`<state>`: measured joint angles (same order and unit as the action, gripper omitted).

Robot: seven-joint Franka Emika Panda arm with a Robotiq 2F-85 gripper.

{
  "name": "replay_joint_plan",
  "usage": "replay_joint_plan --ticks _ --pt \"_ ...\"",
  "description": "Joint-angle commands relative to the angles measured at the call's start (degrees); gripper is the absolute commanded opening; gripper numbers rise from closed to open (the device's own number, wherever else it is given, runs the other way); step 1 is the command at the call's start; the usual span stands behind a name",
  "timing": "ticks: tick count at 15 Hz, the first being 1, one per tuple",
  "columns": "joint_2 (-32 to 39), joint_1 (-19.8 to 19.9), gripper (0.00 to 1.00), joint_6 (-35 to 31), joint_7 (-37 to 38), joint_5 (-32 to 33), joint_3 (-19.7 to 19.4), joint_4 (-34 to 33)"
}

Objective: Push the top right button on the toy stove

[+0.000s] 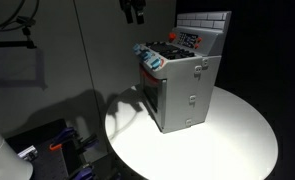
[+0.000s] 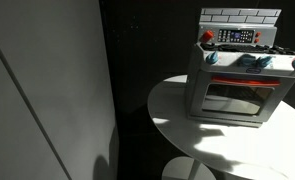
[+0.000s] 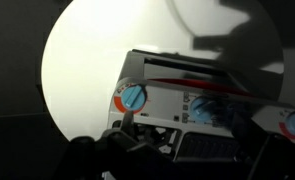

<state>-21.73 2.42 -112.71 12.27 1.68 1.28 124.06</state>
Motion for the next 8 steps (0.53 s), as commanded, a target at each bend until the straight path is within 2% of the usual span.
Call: replay_joint_plan --ticks 1,8 --pt "3.80 1.43 1.00 -1.32 4.19 3.72 1.18 -4.31" --pt "8.31 2.15 1.00 -4.47 8.71 9.61 0.98 -7.54"
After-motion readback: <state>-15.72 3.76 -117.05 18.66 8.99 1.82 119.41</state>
